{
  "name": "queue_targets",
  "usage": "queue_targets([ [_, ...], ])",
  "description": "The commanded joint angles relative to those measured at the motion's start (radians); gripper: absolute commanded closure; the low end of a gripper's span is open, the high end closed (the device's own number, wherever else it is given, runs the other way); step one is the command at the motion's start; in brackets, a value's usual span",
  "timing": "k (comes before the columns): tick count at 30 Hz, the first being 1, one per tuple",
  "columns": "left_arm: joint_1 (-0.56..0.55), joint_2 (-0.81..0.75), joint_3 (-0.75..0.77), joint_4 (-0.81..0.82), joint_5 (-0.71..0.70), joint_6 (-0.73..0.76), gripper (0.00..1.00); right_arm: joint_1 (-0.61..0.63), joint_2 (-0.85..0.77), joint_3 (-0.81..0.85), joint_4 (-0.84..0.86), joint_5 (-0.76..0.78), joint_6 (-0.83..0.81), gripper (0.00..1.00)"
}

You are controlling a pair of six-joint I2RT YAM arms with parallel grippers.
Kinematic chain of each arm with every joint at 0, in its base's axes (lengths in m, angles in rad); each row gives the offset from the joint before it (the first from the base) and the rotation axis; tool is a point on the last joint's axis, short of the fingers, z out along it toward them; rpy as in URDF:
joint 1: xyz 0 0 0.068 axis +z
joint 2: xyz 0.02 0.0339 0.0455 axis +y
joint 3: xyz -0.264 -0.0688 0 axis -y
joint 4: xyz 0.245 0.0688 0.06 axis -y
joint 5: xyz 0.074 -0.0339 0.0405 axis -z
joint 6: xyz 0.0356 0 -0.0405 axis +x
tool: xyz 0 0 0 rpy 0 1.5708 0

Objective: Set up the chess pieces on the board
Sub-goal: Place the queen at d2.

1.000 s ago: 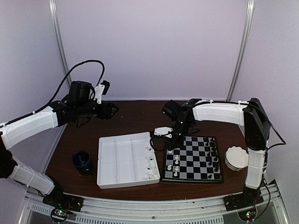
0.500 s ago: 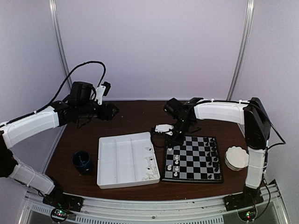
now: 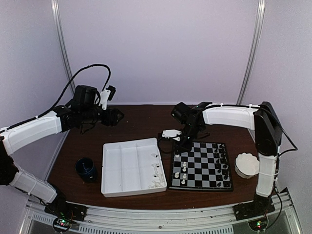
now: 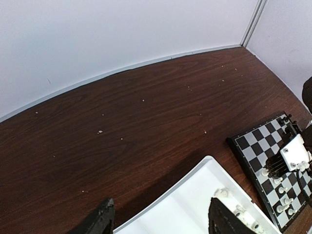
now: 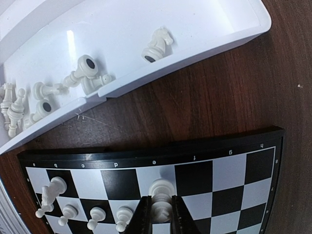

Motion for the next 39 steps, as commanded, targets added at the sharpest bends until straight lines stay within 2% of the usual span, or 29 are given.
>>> queue_targets([
  [1,-0.003,0.007,0.030,0.021,0.001,0.013,0.34,-0.009,0.017,-0.013,0.009,-0.014,0.011,0.99],
  [20,-0.003,0.005,0.030,0.022,0.001,0.021,0.34,-0.014,0.043,-0.018,0.009,-0.033,0.016,0.97],
  [29,-0.003,0.007,0.030,0.021,0.004,0.024,0.34,-0.014,0.034,-0.027,0.007,-0.028,0.018,0.86],
  [39,-0.002,0.008,0.030,0.022,0.010,0.025,0.34,-0.014,0.021,-0.022,-0.007,-0.033,0.025,0.78],
])
